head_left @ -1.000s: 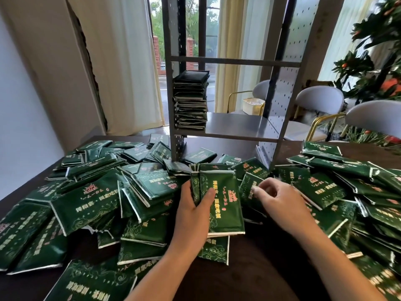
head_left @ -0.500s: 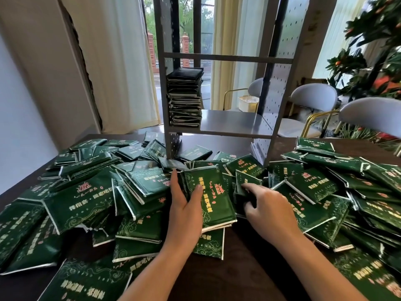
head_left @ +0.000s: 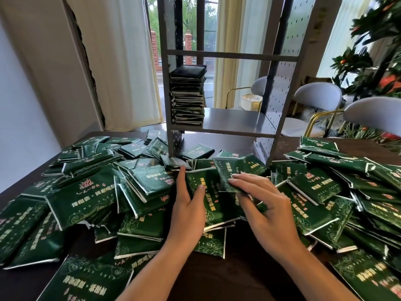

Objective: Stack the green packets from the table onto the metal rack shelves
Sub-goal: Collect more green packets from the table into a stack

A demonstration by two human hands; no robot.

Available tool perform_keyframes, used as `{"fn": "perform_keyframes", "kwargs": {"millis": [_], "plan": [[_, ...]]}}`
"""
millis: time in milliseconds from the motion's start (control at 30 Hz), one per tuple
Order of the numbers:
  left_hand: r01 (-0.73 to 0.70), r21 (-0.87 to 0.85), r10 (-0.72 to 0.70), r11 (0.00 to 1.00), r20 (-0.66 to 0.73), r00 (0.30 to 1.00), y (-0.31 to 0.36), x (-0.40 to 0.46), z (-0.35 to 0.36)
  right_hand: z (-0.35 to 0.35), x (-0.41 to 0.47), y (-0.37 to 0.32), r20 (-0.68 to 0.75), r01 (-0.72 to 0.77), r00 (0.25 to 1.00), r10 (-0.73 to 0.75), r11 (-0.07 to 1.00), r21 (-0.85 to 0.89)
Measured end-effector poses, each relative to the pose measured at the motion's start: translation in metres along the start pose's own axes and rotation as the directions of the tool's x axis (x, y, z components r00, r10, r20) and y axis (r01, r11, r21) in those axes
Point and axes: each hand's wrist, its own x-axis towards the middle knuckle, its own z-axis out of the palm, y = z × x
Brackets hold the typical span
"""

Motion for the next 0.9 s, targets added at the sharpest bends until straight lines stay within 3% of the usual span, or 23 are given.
{"fn": "perform_keyframes", "kwargs": {"millis": [167,233,367,467,533,600,667,700,767,833,900], "plan": [[0.038,0.045,-0.038,0.998,0.001,0.999,0.003,-0.002,0.001,0.000,0.001,-0.002,-0.160,0.051,0.987,-0.030,0.991,0.124],[0.019,0.025,-0.019,1.000,0.025,1.000,0.000,0.000,0.003,0.001,0.001,-0.005,-0.160,0.072,0.986,-0.047,0.985,0.155],[-0.004,-0.145,0.004,0.989,-0.005,1.000,0.001,0.005,0.002,0.011,-0.006,-0.007,0.130,0.056,0.989,-0.077,0.986,0.154],[0.059,-0.314,-0.052,0.948,0.030,0.998,0.005,0.002,-0.001,0.012,-0.009,-0.007,0.261,0.024,0.964,-0.044,0.997,0.080],[0.038,-0.204,-0.037,0.978,0.012,0.999,0.005,0.001,0.000,0.008,-0.009,-0.007,0.285,0.010,0.958,-0.035,0.996,0.088],[0.005,-0.126,-0.008,0.992,-0.027,1.000,0.002,0.001,0.001,0.005,-0.006,-0.008,0.222,-0.029,0.975,0.003,0.993,0.112],[0.008,-0.148,-0.016,0.989,-0.050,0.999,0.001,0.002,0.002,0.001,0.000,-0.005,0.095,-0.150,0.986,0.141,0.983,0.106],[0.025,-0.191,-0.037,0.981,-0.060,0.997,0.001,0.004,0.002,-0.003,0.003,-0.003,0.061,-0.228,0.973,0.224,0.972,0.060],[0.053,-0.274,-0.074,0.960,-0.069,0.995,0.003,0.004,0.002,-0.010,0.009,0.001,0.151,-0.324,0.928,0.340,0.938,-0.120],[0.057,-0.292,-0.083,0.955,-0.077,0.994,0.004,0.004,0.002,-0.015,0.010,0.004,0.371,-0.325,0.821,0.434,0.889,-0.322],[0.065,-0.285,-0.090,0.956,-0.073,0.993,0.003,0.003,0.002,-0.013,0.007,0.004,0.512,-0.224,0.712,0.480,0.847,-0.482]]}}
